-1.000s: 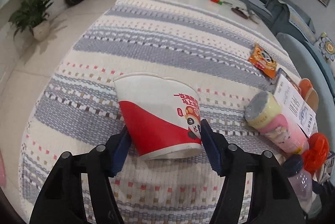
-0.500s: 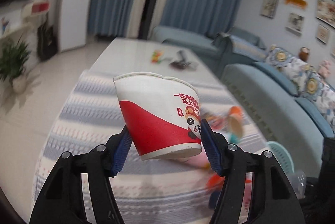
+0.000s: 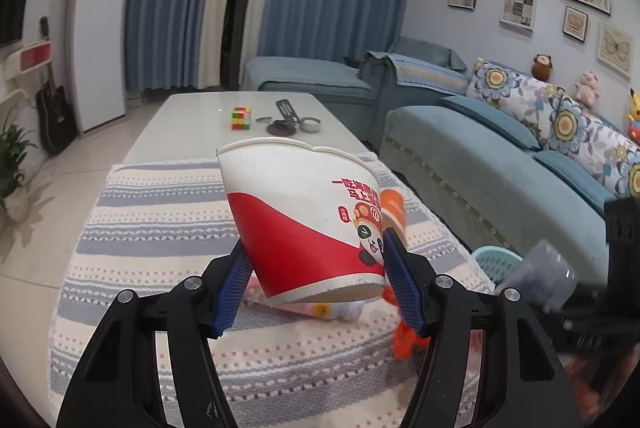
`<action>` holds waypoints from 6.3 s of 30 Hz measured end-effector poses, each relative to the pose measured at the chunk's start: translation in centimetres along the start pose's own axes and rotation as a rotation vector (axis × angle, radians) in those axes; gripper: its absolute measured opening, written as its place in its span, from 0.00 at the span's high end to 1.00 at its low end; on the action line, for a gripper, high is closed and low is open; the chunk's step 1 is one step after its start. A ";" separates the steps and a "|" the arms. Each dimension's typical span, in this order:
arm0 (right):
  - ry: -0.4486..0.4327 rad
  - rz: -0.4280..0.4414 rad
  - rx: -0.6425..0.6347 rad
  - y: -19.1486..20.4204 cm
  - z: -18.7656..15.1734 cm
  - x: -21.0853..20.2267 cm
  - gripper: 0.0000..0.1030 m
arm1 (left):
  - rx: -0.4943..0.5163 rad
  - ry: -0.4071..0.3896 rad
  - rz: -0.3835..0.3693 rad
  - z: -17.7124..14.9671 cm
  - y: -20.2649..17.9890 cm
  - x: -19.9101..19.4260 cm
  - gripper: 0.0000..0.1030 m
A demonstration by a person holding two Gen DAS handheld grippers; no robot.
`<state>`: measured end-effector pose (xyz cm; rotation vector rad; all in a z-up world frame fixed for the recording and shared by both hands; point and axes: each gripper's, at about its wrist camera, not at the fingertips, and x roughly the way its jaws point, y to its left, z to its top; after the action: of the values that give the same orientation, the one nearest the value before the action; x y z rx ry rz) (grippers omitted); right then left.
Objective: Collect trash
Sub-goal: 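Lift the clear plastic bottle with the right tool, holding the cup in the left, then carry both items over the blue basket and open both tools to drop them, then reach the left tool to the milk carton while the right tool reaches the orange bag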
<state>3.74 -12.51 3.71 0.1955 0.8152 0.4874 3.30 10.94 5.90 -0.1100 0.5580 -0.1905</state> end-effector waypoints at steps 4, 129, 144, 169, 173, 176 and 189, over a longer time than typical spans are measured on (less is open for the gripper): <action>0.039 -0.058 -0.040 0.1 1.5 0.1 0.58 | 0.005 0.002 -0.012 -0.5 0.0 0.2 0.40; 0.011 -0.537 0.523 -31.3 -11.5 -5.5 0.46 | 0.237 0.463 -0.489 -8.0 -33.0 22.2 0.40; 0.014 -0.561 0.560 -32.5 -11.7 -3.9 0.45 | 0.287 0.479 -0.450 -9.9 -30.9 22.7 0.32; -0.119 -0.358 0.235 -16.4 -6.2 -4.7 0.45 | 0.027 0.277 -0.253 -4.6 -14.1 10.3 0.24; -0.115 -0.353 0.194 -14.5 -6.0 -3.6 0.45 | -0.016 0.326 -0.263 -5.9 -12.1 10.7 0.25; -0.107 -0.348 0.178 -13.6 -6.1 -2.7 0.45 | -0.004 0.370 -0.248 -7.2 -11.6 11.4 0.25; -0.055 -0.294 0.218 -13.9 -5.3 0.2 0.45 | 0.149 0.494 -0.078 -11.6 -13.1 15.2 0.24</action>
<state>4.68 -24.59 -4.87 0.2844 0.8265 0.1155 7.72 -5.67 -9.68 0.0639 1.0295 -0.3378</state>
